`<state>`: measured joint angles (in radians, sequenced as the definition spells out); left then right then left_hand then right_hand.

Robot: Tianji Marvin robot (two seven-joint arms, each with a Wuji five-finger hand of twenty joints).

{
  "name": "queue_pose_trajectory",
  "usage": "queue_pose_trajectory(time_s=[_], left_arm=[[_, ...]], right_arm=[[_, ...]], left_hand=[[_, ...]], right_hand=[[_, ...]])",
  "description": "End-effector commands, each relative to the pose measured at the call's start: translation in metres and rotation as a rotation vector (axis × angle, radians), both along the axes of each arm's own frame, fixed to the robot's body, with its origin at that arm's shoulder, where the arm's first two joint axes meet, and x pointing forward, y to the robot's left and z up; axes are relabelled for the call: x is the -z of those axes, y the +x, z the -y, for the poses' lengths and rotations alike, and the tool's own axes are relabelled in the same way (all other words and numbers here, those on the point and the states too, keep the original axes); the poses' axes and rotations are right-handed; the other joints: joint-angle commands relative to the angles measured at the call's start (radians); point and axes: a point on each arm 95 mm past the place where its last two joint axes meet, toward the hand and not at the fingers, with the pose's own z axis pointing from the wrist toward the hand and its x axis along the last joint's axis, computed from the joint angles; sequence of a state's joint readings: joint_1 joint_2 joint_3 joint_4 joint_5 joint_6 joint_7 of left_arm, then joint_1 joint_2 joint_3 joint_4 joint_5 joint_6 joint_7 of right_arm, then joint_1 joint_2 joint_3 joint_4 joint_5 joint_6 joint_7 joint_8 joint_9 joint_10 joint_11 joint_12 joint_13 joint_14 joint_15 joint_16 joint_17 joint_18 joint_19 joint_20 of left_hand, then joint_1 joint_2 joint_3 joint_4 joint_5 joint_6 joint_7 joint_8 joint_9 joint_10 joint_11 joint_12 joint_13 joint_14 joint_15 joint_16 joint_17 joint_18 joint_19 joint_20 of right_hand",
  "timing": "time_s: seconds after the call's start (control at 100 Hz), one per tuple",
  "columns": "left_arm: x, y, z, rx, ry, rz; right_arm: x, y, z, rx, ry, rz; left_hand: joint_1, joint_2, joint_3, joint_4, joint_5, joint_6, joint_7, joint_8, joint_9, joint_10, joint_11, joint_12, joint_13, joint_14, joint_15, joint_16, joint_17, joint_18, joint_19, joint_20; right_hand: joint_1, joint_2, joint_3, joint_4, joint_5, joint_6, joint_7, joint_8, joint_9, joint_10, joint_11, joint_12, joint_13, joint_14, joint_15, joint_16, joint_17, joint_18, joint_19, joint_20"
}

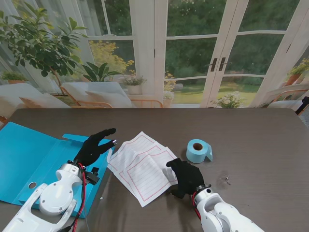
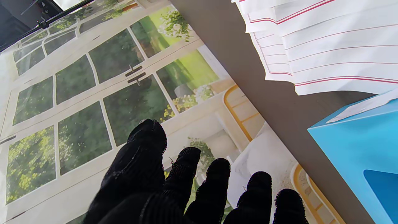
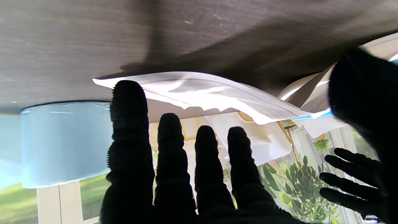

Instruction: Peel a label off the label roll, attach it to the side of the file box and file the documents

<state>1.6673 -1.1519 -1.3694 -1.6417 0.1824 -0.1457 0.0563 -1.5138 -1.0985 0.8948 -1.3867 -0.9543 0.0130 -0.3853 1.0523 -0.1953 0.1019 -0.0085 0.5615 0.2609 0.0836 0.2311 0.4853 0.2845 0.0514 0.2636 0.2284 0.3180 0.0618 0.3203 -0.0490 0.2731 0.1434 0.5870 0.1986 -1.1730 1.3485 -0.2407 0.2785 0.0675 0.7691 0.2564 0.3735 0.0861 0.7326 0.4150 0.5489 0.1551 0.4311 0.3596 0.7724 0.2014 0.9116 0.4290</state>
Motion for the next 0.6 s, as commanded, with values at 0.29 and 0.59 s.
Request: queue_pose_trajectory(time_s=[0.29, 0.59], left_arm=[[-0.0003, -0.0025, 0.0037, 0.024, -0.022, -0.016], [-0.0005, -0.0039, 0.0037, 0.029, -0.033, -0.024]], right_arm=[[0.0026, 0.0103, -0.0077, 0.006, -0.033, 0.015], [0.009, 0.0094, -0.011, -0.009, -0.018, -0.018]], left_hand=[[0.005, 0.038, -0.024, 0.027, 0.013, -0.023, 0.003, -0.01, 0.012, 0.001, 0.005, 0.005, 0.017, 0.008, 0.0, -0.004, -0.024, -0.019, -0.018, -0.017], [0.009, 0.048, -0.036, 0.027, 0.015, -0.023, 0.003, -0.01, 0.013, 0.004, 0.004, 0.006, 0.025, 0.013, 0.002, 0.0, -0.023, -0.017, -0.018, -0.021]], right_hand=[[0.089, 0.091, 0.036, 0.012, -0.021, 0.0, 0.036, 0.01, 0.05, -0.019, 0.032, -0.019, 0.059, 0.004, 0.041, -0.003, -0.562, -0.016, 0.062, -0.035], [0.104, 0.426, 0.016, 0.062, 0.002, -0.026, 0.055, 0.023, 0.115, -0.03, 0.039, -0.021, 0.118, -0.001, 0.063, 0.003, -0.543, -0.017, 0.096, -0.06]])
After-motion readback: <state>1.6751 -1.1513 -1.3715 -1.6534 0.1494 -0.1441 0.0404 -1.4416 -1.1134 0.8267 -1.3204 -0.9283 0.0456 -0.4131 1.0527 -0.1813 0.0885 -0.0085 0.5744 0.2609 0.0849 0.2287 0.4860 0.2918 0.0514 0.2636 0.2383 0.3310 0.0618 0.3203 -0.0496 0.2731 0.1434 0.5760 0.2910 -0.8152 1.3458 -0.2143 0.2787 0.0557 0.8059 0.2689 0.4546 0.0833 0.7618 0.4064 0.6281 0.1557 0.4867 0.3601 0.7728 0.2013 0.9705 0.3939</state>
